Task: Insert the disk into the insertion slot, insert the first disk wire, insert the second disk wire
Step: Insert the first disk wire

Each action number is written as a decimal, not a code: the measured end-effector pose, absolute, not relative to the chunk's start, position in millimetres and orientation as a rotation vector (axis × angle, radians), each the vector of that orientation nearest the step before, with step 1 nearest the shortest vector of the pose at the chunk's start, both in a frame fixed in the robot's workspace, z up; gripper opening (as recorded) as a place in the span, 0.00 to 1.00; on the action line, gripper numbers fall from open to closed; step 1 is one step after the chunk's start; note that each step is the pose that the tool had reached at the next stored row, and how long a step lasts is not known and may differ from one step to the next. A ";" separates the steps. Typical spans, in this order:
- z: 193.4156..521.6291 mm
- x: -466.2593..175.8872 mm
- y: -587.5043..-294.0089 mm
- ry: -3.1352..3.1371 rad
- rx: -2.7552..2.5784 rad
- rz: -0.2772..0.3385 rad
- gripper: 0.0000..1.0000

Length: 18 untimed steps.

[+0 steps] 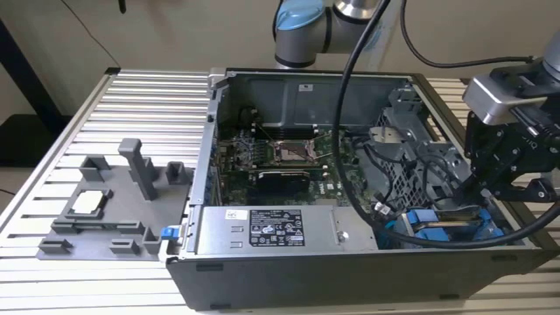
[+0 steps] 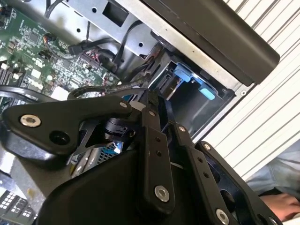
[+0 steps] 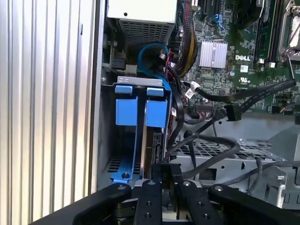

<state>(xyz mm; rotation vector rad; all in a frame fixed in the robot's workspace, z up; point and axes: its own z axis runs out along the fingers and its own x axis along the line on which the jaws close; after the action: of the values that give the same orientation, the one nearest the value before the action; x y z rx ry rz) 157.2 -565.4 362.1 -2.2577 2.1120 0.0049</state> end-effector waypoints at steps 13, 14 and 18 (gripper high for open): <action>349.4 159.5 -565.4 2.168 -2.232 -0.025 0.19; 348.1 159.6 -565.4 2.182 -2.218 -0.025 0.19; 346.1 160.9 -565.4 2.211 -2.190 -0.025 0.19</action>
<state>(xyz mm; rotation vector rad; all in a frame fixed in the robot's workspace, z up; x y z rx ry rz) 160.9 -565.4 346.1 -2.1896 2.2108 -0.0252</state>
